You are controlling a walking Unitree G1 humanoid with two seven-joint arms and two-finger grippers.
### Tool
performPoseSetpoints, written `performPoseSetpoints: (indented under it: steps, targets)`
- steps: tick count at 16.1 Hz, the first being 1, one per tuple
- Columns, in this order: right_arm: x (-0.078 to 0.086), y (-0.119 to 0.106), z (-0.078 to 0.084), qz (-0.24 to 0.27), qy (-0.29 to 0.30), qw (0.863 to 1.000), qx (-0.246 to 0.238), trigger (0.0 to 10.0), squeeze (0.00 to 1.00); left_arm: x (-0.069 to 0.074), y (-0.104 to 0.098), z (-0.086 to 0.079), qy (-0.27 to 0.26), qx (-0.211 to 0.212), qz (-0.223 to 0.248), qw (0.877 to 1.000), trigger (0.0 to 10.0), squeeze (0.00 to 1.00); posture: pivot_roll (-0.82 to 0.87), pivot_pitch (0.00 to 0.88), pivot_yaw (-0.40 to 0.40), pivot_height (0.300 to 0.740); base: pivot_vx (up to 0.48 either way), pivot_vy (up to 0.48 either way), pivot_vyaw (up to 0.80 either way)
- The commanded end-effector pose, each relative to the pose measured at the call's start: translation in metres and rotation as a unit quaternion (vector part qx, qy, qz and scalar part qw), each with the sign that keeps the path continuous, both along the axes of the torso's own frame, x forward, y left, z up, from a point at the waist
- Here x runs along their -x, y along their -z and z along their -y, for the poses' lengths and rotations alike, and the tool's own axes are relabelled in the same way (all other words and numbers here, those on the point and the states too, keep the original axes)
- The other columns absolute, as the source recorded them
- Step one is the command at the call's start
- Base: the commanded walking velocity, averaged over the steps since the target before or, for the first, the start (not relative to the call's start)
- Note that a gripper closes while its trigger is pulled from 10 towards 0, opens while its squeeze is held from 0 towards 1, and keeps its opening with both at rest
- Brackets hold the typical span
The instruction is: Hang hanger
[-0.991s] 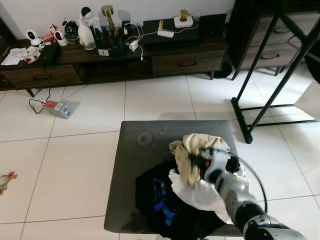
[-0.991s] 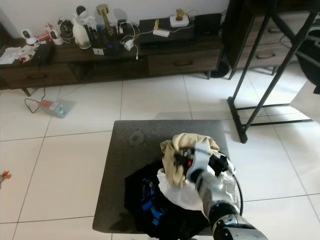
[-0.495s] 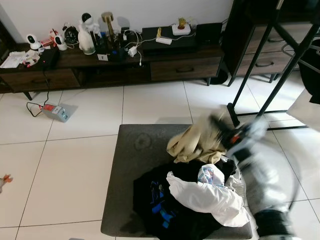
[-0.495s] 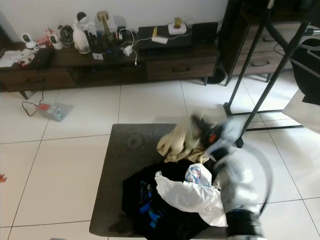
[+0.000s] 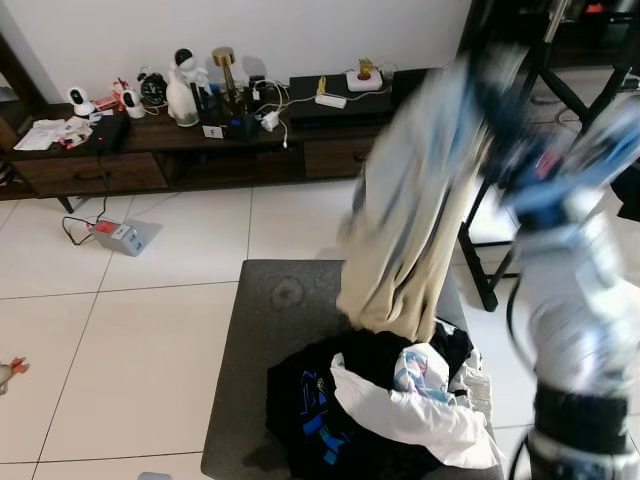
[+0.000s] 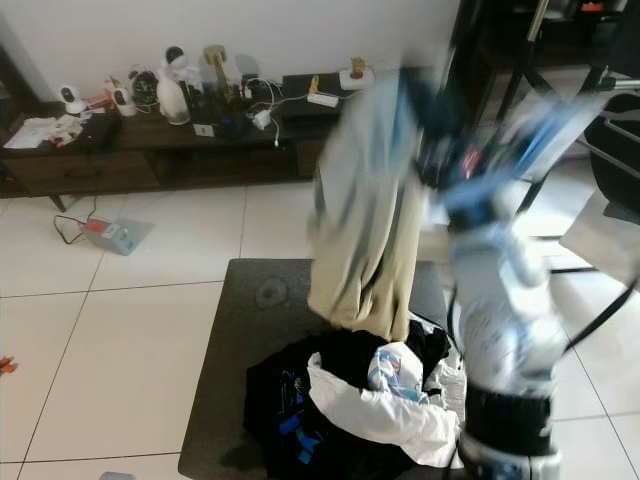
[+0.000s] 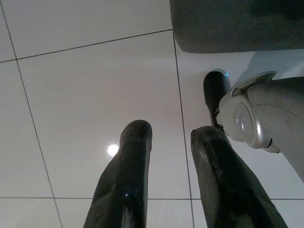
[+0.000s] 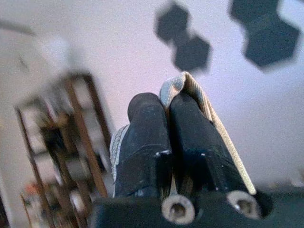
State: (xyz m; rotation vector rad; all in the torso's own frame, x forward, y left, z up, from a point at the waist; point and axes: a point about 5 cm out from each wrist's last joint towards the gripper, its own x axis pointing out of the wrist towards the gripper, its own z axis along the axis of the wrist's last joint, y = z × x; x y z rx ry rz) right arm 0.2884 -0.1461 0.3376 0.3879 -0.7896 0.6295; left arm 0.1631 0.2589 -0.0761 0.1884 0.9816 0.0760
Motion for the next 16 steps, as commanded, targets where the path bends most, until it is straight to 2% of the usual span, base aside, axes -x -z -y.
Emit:
performPoseSetpoints:
  steps: [1,2,4,7,9,10,11,12,14,15,16]
  targets:
    - [0.014,-0.017,0.003,0.041,-0.010,0.999,-0.016,0.0,0.00,0.015,0.007,-0.001,0.003,-0.003,-0.034,0.999,10.0,0.00,0.02,0.121,0.030,0.740,0.000,0.000,0.00]
    - [0.023,-0.029,0.006,0.062,-0.019,0.998,-0.021,0.0,0.00,0.014,0.006,-0.001,0.005,-0.003,-0.035,0.999,10.0,0.00,0.01,0.122,0.031,0.740,0.000,0.000,0.00]
    - [0.024,-0.028,0.007,0.060,-0.013,0.998,-0.014,0.0,0.00,0.014,0.006,0.000,0.009,-0.002,-0.035,0.999,10.0,0.00,0.01,0.122,0.033,0.740,0.000,0.000,0.00]
    - [0.039,-0.038,0.012,0.061,-0.037,0.996,-0.049,0.0,0.00,0.014,0.006,0.000,0.007,-0.002,-0.036,0.999,10.0,0.00,0.01,0.121,0.034,0.740,0.000,0.000,0.00]
    - [0.052,-0.047,0.015,0.077,-0.085,0.990,-0.077,0.0,0.00,0.014,0.006,0.000,0.008,-0.002,-0.036,0.999,10.0,0.00,0.00,0.122,0.032,0.740,0.000,0.000,0.00]
    - [0.053,-0.039,0.017,0.053,-0.088,0.993,-0.064,0.0,0.00,0.013,0.006,0.000,0.010,-0.001,-0.036,0.999,10.0,0.00,-0.01,0.122,0.029,0.740,0.000,0.000,0.00]
    - [0.048,-0.018,0.017,0.003,-0.067,0.997,-0.023,0.0,0.00,0.013,0.006,0.000,0.012,0.000,-0.036,0.999,10.0,0.00,-0.01,0.124,0.030,0.740,0.000,0.000,0.00]
    - [0.040,0.028,0.014,-0.092,-0.049,0.993,0.051,0.0,0.00,0.012,0.006,0.000,0.013,0.000,-0.036,0.999,10.0,0.00,-0.01,0.128,0.030,0.740,0.000,0.000,0.00]
    - [0.032,0.088,0.015,-0.214,-0.012,0.968,0.129,0.0,0.00,0.012,0.006,0.000,0.013,0.000,-0.037,0.999,10.0,0.00,-0.01,0.128,0.030,0.740,0.000,0.000,0.00]
    - [0.029,0.133,0.018,-0.319,0.012,0.931,0.178,0.0,0.00,0.012,0.006,0.000,0.014,-0.001,-0.037,0.999,10.0,0.00,0.00,0.130,0.031,0.740,0.000,0.000,0.00]
    - [0.030,0.181,0.019,-0.392,0.024,0.889,0.236,0.0,0.00,0.013,0.006,0.000,0.014,0.000,-0.038,0.999,10.0,0.00,0.00,0.128,0.036,0.740,0.000,0.000,0.00]
